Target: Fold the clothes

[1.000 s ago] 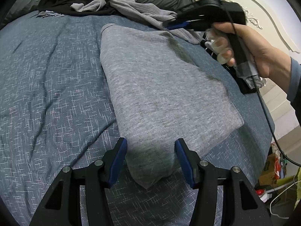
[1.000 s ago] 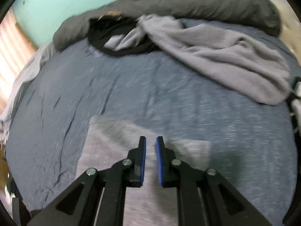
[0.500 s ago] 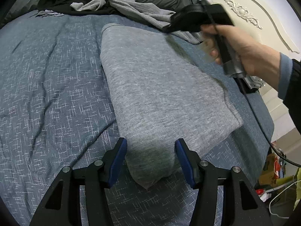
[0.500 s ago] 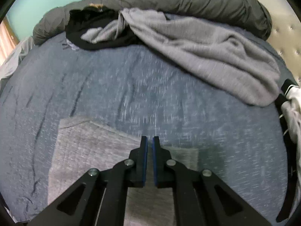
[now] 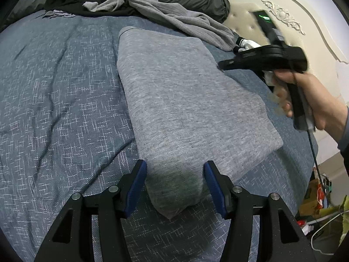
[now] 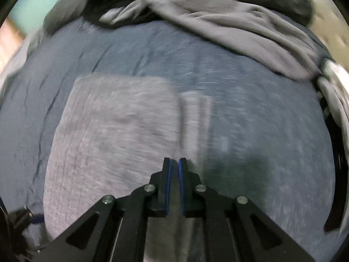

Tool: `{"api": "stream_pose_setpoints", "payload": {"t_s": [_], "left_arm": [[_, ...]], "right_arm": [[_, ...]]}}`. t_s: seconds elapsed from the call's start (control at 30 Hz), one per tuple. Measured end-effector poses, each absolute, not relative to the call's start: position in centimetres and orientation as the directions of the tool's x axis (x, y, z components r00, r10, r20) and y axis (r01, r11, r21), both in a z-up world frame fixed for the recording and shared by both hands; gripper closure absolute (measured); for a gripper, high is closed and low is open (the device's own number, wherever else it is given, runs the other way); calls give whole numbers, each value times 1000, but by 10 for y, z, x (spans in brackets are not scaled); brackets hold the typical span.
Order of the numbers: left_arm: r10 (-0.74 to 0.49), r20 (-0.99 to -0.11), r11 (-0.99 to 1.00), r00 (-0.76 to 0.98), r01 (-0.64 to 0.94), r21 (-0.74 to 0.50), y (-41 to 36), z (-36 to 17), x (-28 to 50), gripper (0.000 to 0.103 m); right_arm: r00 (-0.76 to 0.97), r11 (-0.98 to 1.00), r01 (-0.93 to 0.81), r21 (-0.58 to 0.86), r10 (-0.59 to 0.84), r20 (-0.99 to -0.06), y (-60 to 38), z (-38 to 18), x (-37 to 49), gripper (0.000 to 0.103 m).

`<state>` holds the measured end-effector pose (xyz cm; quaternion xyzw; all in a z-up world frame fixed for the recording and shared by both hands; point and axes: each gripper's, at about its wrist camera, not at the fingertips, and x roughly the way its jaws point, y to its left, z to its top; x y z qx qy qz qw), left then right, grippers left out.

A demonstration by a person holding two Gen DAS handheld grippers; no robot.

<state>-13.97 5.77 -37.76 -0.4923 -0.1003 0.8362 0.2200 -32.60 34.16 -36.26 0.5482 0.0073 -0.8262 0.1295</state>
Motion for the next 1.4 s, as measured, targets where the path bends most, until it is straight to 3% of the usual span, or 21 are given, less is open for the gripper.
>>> {"api": "stream_pose_setpoints", "payload": {"t_s": [0.27, 0.43, 0.77, 0.97, 1.1, 1.37, 1.4], "left_arm": [[464, -783, -885, -415, -256, -389, 63, -380, -146, 41], [462, -784, -886, -415, -252, -388, 64, -382, -146, 41], [458, -787, -888, -414, -249, -386, 63, -384, -146, 41], [452, -790, -892, -415, -232, -388, 64, -384, -149, 39], [451, -790, -892, -415, -221, -393, 63, -385, -151, 37], [493, -769, -868, -406, -168, -468, 53, -382, -160, 37], [500, -765, -863, -405, -158, -480, 50, -382, -161, 36]], "right_arm": [[-346, -910, 300, 286, -383, -857, 346, -336, -270, 97], [-272, -924, 317, 216, -307, -912, 339, -359, -253, 97], [-328, -950, 233, 208, -278, -903, 361, -356, -255, 97], [-345, -929, 183, 322, -368, -864, 381, -351, -247, 96], [-337, -903, 189, 387, -429, -838, 391, -352, -237, 86], [-320, -873, 191, 448, -487, -812, 398, -357, -229, 84], [-313, -870, 188, 455, -492, -812, 399, -358, -229, 75]]}}
